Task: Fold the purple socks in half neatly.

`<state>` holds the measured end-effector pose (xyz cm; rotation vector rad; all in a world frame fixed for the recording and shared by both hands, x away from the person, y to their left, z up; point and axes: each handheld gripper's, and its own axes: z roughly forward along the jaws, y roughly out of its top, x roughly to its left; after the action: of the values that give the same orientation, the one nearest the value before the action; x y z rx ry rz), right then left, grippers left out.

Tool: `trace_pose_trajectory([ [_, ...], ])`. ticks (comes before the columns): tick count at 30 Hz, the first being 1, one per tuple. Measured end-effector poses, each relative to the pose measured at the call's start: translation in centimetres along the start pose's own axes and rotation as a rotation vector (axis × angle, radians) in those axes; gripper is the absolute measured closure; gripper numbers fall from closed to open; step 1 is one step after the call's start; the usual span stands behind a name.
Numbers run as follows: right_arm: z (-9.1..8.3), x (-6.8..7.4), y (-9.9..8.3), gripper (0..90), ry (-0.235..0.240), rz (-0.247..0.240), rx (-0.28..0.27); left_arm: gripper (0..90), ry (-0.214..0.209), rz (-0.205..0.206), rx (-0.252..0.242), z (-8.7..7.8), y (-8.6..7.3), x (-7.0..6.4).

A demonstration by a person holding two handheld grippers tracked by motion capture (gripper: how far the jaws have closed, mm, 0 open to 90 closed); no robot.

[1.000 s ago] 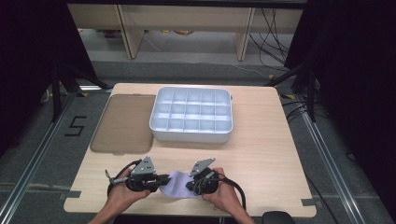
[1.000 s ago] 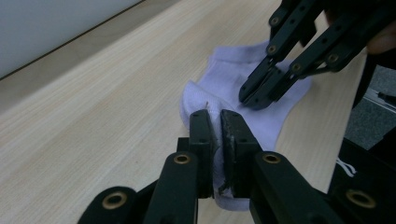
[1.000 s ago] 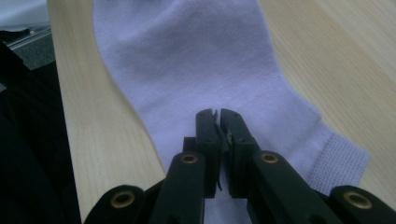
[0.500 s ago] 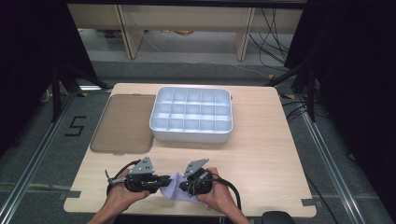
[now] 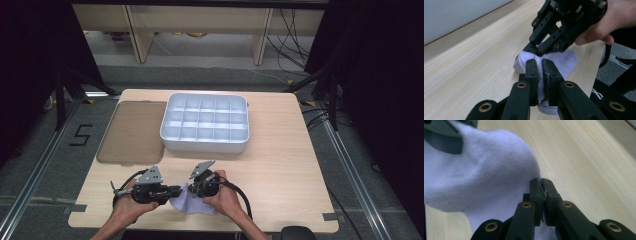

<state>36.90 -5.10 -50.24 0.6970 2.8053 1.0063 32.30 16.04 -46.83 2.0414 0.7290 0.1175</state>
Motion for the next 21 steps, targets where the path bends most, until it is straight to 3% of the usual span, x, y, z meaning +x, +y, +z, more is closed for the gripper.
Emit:
trace_pose_trajectory([
  [2,0.1,0.2,0.1,88.0,0.014,0.004,-0.006,83.1,0.000,0.004,-0.001,-0.3,0.0,0.2],
  [4,0.0,0.4,0.1,87.9,0.026,0.019,-0.002,83.1,-0.010,-0.019,-0.007,-0.4,0.0,0.1],
  [6,-0.3,0.3,0.1,87.9,0.029,0.004,-0.017,83.1,-0.015,-0.011,-0.021,-0.5,0.1,0.1],
  [12,-3.4,-0.7,-0.9,87.4,-0.009,0.025,-0.069,83.0,-0.020,-0.024,-0.024,-0.6,0.0,0.0],
  [16,-5.2,-0.6,-2.6,87.1,-0.025,0.030,-0.041,83.0,-0.006,-0.027,-0.021,-0.5,0.1,-0.2],
  [19,-5.6,-0.3,-3.8,87.1,-0.059,0.037,-0.013,83.0,-0.018,-0.026,-0.015,-0.4,0.4,-0.2],
  [21,-5.6,-0.5,-4.4,87.1,-0.053,0.015,0.011,83.0,-0.022,-0.016,-0.012,-0.1,0.6,-0.2],
])
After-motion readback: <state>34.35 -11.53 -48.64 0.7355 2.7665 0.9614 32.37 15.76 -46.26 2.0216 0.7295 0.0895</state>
